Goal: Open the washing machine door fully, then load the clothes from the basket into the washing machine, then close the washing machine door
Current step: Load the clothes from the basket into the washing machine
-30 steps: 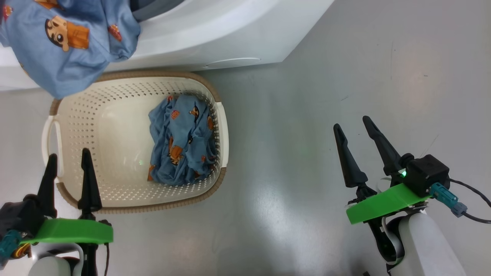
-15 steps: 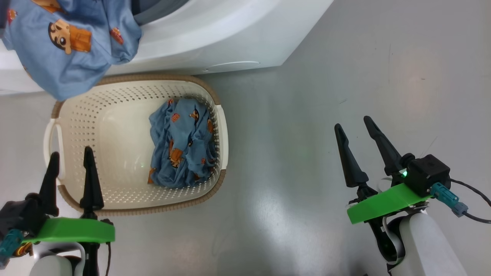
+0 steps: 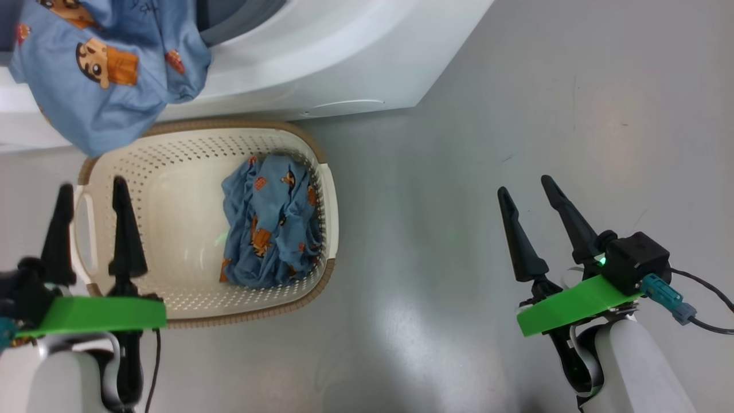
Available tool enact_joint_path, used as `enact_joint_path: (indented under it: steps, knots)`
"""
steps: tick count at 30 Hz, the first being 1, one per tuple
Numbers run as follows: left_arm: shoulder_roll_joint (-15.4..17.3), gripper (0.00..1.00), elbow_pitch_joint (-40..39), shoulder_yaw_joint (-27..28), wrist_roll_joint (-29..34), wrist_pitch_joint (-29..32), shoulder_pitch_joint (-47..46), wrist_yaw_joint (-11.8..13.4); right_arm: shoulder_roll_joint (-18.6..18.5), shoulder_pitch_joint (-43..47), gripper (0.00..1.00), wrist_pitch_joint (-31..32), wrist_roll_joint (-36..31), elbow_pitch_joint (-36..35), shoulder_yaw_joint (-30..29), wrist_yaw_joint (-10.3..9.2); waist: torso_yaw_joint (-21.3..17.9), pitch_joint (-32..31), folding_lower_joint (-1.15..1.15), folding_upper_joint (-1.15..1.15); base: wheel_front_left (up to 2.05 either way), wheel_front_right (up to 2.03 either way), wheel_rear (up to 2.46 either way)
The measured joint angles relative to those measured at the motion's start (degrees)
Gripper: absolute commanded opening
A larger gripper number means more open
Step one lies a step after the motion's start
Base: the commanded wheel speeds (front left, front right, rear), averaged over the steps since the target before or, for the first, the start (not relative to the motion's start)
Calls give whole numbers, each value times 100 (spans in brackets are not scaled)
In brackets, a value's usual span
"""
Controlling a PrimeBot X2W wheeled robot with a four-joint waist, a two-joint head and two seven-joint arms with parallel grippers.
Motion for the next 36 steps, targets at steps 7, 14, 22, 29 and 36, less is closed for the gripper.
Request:
enact_joint_path:
  steps: [7, 14, 22, 29, 36]
  knots:
    - [29, 100, 20, -91, 153, 0, -481, -10, 0, 0, 100, 0, 2, 30, 79, 0, -107, -58, 0, 0, 0, 0, 0]
    - [261, 100, 609, -162, 160, 78, -1132, -57, 1, 0, 100, 0, 48, 38, 147, 0, -215, -22, 0, 0, 0, 0, 0]
    - [380, 100, 1295, -89, 124, 181, -1627, 0, 2, -4, 100, 0, 64, 26, 156, 0, -310, 131, 0, 0, 0, 0, 0]
    - [472, 100, 1853, 3, 78, 338, -2130, 154, 2, -68, 100, 0, 130, 13, 187, 0, -383, 279, 0, 0, 0, 0, 0]
    - [567, 52, 2194, 1, 32, 397, -2580, 197, 2, -119, 100, 0, 190, 14, 202, 0, -456, 378, 0, 0, 0, 0, 0]
